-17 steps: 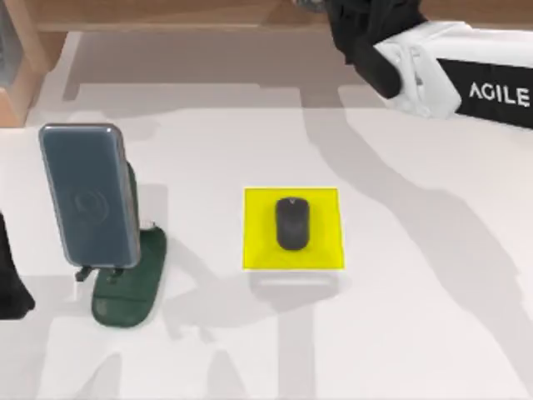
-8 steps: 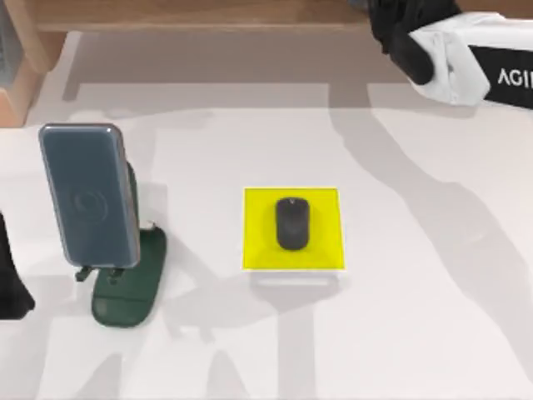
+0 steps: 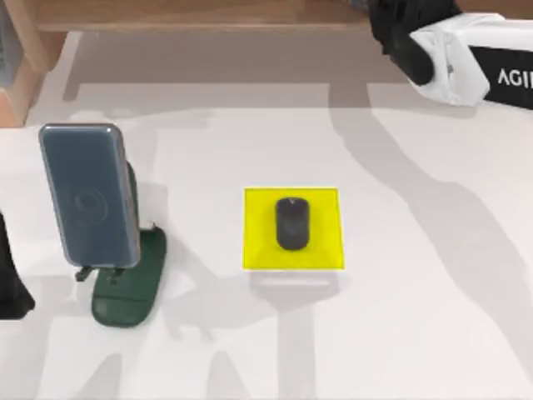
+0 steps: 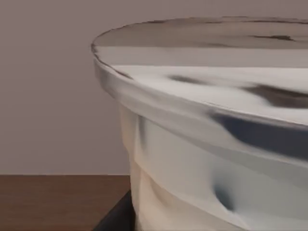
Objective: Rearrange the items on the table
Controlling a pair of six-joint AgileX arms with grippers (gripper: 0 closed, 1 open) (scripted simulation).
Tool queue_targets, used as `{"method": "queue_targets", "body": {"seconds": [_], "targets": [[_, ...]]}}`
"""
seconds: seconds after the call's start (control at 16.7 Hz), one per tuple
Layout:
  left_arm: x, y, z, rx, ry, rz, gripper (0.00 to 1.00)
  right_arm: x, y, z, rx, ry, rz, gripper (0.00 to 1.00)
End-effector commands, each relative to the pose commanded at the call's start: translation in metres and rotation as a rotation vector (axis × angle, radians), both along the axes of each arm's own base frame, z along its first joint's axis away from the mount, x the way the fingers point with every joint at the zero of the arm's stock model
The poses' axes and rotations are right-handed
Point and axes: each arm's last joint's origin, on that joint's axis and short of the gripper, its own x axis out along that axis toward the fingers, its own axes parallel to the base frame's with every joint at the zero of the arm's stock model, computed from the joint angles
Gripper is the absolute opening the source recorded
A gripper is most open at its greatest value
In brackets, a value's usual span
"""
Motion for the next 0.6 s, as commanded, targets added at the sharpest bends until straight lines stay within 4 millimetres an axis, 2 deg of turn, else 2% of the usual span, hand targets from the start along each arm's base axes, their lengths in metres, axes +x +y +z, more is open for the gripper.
{"method": "queue_targets", "body": {"seconds": [0.24, 0.6], "targets": [[0.0, 0.0, 0.0, 0.0, 0.0, 0.0, 1.0, 0.0, 0.0, 0.0, 0.0, 0.0, 0.0, 0.98], [0.0, 0.0, 0.0, 0.0, 0.0, 0.0, 1.0, 0.0, 0.0, 0.0, 0.0, 0.0, 0.0, 1.0]]}}
